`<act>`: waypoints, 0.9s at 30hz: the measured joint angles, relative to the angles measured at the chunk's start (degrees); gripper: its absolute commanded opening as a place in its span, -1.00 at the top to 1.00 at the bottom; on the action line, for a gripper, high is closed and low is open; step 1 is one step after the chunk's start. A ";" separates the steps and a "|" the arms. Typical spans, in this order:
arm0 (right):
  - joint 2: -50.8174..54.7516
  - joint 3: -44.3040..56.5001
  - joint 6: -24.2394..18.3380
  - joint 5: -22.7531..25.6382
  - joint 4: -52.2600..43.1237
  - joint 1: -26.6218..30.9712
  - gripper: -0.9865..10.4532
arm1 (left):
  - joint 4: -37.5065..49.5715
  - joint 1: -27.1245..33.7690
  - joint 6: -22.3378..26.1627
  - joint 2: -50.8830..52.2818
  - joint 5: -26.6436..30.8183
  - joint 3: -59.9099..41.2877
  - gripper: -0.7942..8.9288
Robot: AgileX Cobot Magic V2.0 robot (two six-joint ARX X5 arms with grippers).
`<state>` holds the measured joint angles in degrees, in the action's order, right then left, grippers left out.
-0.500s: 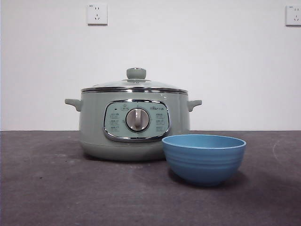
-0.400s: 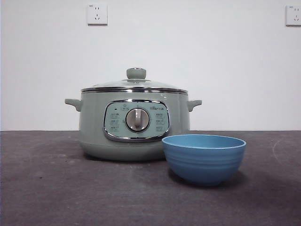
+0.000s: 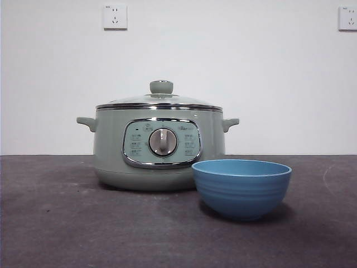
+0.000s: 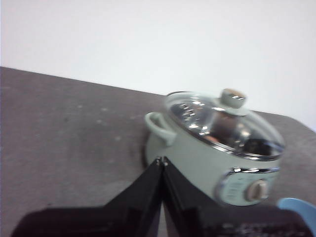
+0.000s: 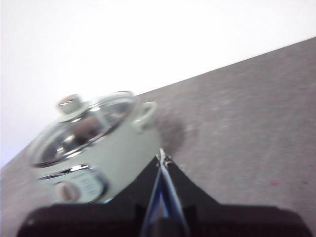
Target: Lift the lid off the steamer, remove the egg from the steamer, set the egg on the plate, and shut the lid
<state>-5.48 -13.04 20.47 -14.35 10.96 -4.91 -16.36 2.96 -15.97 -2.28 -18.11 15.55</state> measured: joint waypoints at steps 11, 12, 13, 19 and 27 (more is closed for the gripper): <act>-19.45 -23.34 -10.56 -10.75 20.76 0.00 0.85 | -8.57 0.00 0.09 -9.62 -11.47 14.97 0.85; -21.07 -25.24 -12.22 -11.61 22.64 0.00 0.85 | -9.44 0.00 0.33 -10.43 -12.35 16.11 0.85; -22.95 -27.45 -13.94 -12.44 24.85 0.00 0.85 | -10.56 0.00 0.66 -11.37 -13.31 17.40 0.85; -31.93 -37.77 -23.98 -16.96 37.03 -0.33 0.85 | -20.26 0.00 5.35 -16.79 -16.76 24.00 0.85; -36.83 -42.99 -29.90 -19.56 43.74 -2.27 0.84 | -29.14 0.00 13.22 -21.99 -21.09 28.72 0.85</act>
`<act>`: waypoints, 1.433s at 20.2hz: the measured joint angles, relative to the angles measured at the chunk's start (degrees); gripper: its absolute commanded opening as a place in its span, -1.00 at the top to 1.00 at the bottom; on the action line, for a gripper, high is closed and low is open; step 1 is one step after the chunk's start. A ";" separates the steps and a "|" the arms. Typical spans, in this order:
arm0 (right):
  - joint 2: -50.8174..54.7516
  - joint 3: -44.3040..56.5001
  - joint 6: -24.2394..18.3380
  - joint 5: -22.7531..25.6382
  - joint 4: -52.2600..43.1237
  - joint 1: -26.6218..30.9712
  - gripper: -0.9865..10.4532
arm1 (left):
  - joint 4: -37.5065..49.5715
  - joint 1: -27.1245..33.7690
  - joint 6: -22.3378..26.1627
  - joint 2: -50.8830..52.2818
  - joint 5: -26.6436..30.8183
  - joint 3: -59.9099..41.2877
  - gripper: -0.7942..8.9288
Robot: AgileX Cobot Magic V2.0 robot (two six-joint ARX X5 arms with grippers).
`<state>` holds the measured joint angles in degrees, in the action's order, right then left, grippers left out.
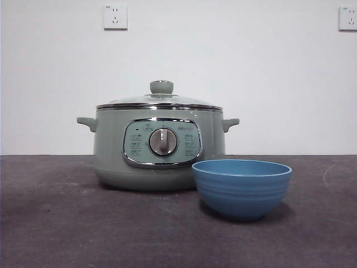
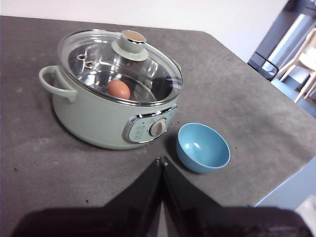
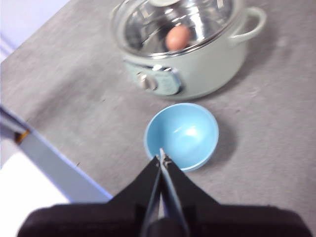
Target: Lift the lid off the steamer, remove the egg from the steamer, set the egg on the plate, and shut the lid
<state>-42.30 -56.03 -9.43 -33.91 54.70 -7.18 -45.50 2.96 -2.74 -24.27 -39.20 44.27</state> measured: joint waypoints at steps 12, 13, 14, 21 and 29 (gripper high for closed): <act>-0.22 0.00 -0.48 -0.09 -0.02 -0.35 -0.22 | 9.27 0.00 -1.75 -3.08 -2.82 0.00 -0.32; -0.22 0.00 -0.48 -0.09 -0.02 -0.35 -0.22 | 11.17 0.00 -2.19 -4.42 -3.04 0.11 -0.32; -0.22 0.00 -0.28 -0.07 -0.02 -0.35 -0.22 | 12.55 -0.11 -2.51 -6.58 -3.10 0.81 -0.32; -0.22 0.00 -0.50 -0.17 -1.29 -0.35 -0.22 | 21.68 -7.96 -2.89 -26.80 -0.24 13.11 -0.32; -0.22 0.00 -0.50 -0.17 -1.60 -0.35 -0.22 | 31.02 -22.36 3.89 -51.95 17.27 28.37 -0.32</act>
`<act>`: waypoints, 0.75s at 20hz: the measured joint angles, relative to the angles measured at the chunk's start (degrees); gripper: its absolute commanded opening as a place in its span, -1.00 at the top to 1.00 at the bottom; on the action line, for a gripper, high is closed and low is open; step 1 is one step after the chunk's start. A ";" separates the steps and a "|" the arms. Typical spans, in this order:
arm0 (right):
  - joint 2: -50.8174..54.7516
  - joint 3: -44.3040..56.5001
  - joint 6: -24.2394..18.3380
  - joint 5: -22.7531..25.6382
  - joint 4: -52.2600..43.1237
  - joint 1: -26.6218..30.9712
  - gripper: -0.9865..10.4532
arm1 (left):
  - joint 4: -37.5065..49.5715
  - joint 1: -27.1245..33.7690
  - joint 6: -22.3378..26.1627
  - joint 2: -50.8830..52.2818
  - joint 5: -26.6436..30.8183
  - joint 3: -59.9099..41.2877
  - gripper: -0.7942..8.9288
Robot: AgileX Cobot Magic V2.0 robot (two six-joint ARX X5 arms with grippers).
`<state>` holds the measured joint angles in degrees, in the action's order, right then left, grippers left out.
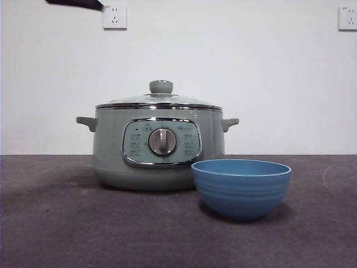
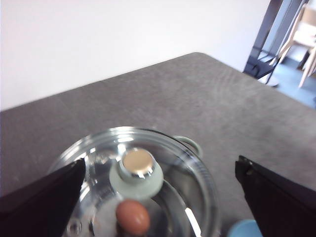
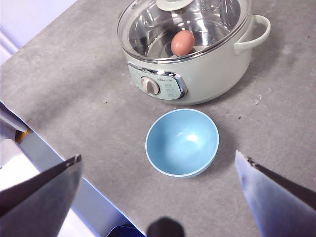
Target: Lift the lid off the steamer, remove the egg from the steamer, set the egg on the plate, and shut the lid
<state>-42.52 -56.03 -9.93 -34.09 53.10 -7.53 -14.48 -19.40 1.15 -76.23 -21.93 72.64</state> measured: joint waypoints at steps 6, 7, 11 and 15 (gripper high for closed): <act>0.00 0.00 0.02 0.00 0.00 0.00 -0.22 | 11.32 -4.74 2.82 -13.14 7.98 1.73 -0.32; 0.00 0.00 0.02 0.00 0.00 0.00 -0.22 | 12.70 -4.94 2.91 -14.73 8.28 1.73 -0.32; 0.00 0.00 0.02 0.00 0.00 0.00 -0.22 | 16.46 -5.60 2.93 -20.00 8.85 1.73 -0.32; 0.00 0.00 0.02 0.00 0.00 0.00 -0.22 | 16.98 -6.51 2.93 -23.39 9.60 1.73 -0.32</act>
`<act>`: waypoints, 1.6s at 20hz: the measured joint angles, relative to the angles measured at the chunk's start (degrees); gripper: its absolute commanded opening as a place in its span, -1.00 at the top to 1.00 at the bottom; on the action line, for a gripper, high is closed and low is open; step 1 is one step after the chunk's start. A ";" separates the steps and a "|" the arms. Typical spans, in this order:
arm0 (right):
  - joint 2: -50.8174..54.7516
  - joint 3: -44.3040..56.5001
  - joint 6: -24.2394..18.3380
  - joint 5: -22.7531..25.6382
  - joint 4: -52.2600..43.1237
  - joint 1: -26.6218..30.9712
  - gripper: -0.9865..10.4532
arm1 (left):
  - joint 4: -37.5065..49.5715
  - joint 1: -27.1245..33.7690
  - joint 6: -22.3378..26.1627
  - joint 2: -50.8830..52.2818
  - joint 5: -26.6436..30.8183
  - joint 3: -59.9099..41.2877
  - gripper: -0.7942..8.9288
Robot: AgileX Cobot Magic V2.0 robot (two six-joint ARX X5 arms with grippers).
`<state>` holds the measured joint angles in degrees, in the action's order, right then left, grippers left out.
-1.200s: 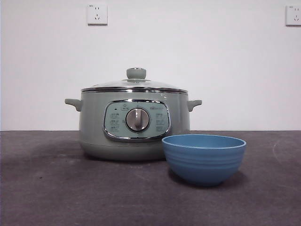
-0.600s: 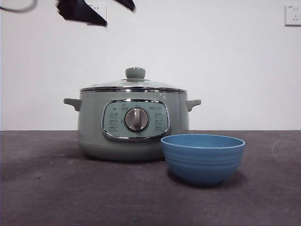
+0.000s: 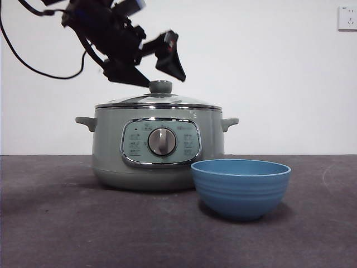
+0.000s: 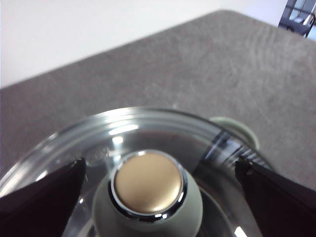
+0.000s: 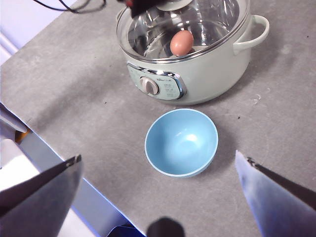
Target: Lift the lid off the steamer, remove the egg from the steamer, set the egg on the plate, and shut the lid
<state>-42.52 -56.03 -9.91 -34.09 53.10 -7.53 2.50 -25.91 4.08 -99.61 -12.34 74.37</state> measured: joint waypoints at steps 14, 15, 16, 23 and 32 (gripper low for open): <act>0.00 0.00 0.00 0.00 0.00 0.00 -0.21 | -0.72 -0.63 0.04 -1.31 3.69 0.00 0.80; 0.00 0.00 0.00 0.00 0.00 0.00 -0.21 | -0.74 -0.63 0.04 -1.31 3.69 0.02 0.86; 0.00 0.00 0.00 0.00 0.00 0.00 -0.21 | -0.74 -0.63 0.04 -1.31 3.69 0.02 0.85; 0.00 0.00 0.00 0.00 0.00 0.00 -0.21 | -0.90 -0.63 0.02 -1.31 3.67 0.22 0.85; 0.00 0.00 0.00 0.00 0.00 0.00 -0.21 | -5.11 -0.61 -0.02 0.50 3.65 2.25 0.85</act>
<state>-42.52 -56.03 -9.91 -34.09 53.10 -7.53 -2.61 -26.52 4.05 -99.11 -8.69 76.62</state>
